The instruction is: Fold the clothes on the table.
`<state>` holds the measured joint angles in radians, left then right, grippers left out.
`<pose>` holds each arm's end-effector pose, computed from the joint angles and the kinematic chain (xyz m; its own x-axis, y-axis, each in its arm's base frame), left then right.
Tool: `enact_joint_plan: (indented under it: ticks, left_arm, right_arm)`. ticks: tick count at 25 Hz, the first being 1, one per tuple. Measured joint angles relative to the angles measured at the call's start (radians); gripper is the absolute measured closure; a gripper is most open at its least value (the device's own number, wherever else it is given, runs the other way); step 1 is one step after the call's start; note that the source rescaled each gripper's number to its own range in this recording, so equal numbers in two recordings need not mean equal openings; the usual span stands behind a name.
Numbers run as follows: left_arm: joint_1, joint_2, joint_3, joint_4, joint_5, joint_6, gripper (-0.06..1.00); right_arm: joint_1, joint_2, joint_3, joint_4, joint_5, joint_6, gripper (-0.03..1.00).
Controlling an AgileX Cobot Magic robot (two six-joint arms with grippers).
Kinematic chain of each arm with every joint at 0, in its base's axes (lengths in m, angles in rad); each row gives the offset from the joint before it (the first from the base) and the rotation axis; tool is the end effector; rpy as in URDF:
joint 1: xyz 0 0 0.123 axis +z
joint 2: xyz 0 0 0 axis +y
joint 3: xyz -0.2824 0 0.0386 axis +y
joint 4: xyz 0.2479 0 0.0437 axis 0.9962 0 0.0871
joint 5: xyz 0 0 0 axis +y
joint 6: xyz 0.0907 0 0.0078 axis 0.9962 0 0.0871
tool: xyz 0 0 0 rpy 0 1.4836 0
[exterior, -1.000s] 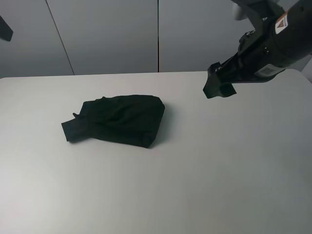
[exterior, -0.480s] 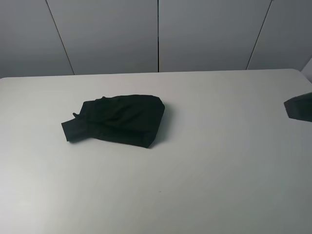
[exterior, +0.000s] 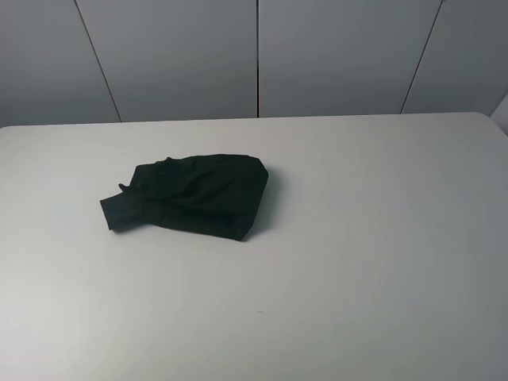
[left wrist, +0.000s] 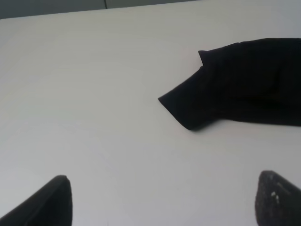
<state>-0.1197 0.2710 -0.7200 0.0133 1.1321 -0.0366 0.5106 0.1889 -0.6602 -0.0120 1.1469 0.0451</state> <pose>0.0179 -0.0010 0.3316 -0.5603 0.0362 -0.8275 0.0922 0.9956 -0.0189 0.0062 0.0023 0.3148 -0.5031 -0.2358 -0.8314 -0.4609 0.8870 0.0273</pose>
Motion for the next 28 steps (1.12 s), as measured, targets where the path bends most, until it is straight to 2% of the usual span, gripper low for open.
enact_joint_plan:
  ticks: [9,13,19,28]
  left_arm:
    - [0.000,-0.105,0.120,-0.046,-0.009,-0.008,-0.05]
    - [0.000,-0.169,0.194,-0.071,-0.049,-0.009,-0.05]
    - [0.000,-0.262,0.209,-0.077,-0.051,-0.009,-0.05]
    - [0.000,-0.271,0.209,-0.077,-0.051,-0.010,-0.05]
  right_arm:
    - [0.000,-0.165,0.117,0.038,0.018,-0.006,-0.03]
    - [0.000,-0.185,0.142,0.053,-0.033,-0.038,-0.03]
    - [0.000,-0.189,0.150,0.053,-0.050,-0.045,-0.03]
    - [-0.006,-0.189,0.150,0.055,-0.050,-0.045,-0.03]
